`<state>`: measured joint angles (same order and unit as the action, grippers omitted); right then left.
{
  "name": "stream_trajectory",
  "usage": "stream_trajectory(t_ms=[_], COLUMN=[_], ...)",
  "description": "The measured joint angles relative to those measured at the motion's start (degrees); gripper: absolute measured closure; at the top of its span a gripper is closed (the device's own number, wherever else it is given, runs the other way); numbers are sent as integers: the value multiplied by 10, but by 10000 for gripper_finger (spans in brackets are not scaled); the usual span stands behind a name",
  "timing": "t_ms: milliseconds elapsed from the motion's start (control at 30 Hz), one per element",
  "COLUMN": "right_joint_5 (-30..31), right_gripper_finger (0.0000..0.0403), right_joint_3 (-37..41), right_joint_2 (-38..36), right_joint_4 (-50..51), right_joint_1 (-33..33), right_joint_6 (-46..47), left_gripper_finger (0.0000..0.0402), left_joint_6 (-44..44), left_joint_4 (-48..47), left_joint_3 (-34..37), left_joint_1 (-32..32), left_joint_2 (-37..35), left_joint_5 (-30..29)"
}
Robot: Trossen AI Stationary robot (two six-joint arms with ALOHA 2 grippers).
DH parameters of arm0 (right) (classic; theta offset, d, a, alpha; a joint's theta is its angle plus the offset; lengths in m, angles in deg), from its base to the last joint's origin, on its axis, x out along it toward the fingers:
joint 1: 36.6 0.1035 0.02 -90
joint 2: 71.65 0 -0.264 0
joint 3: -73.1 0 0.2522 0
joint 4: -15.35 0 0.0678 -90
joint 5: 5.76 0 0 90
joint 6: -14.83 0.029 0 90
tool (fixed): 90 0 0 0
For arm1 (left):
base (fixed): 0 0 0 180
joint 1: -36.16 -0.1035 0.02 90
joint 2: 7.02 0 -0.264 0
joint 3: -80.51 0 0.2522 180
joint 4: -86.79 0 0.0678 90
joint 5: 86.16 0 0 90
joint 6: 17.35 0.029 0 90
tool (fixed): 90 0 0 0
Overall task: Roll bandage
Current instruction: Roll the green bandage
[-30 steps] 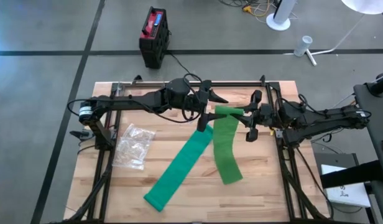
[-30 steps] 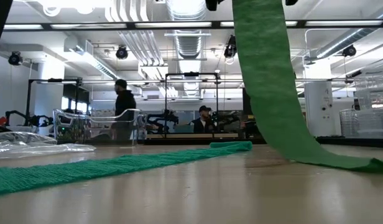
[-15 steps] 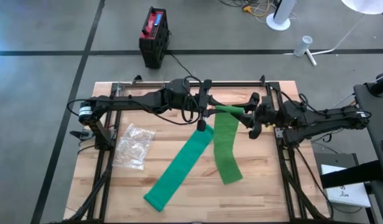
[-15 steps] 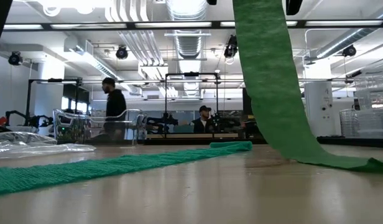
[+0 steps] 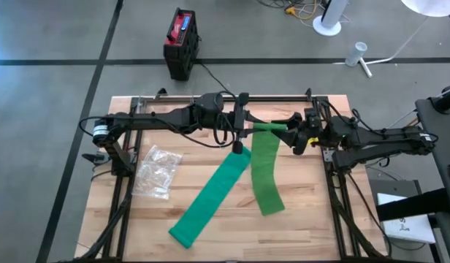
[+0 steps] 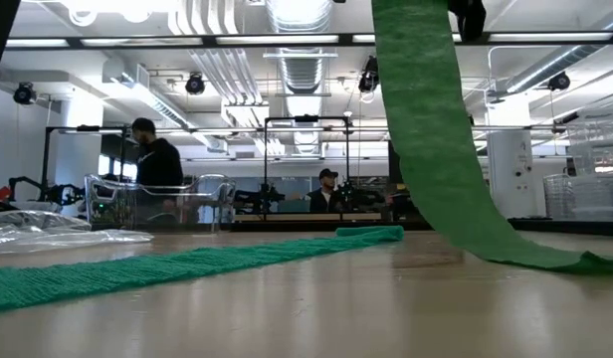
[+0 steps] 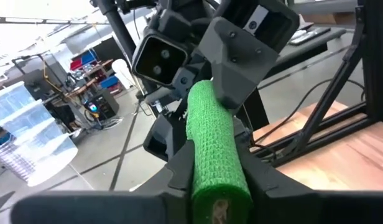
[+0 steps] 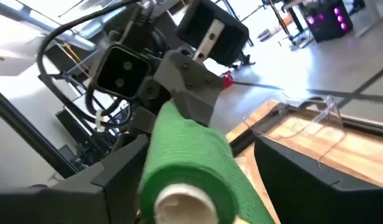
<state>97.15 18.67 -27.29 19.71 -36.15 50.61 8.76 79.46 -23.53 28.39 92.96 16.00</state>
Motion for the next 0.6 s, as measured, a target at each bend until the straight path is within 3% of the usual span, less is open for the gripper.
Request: stream_trajectory(t_ms=[167,400,600], right_joint_5=[-47,-102,-144], right_gripper_finger=[123,112,106], right_joint_3=[-11,-91,-118], right_joint_2=[0,18,53], right_joint_4=[23,150,148], right_joint_1=[-14,-57,-61], right_joint_6=[-23,-42,-55], left_gripper_finger=[353,350,349], left_joint_6=[2,-11,-18], left_joint_4=[-5,3,22], left_joint_3=[0,1,1], left_joint_1=[0,1,1], left_joint_2=[0,1,1], left_joint_5=[3,4,-8])
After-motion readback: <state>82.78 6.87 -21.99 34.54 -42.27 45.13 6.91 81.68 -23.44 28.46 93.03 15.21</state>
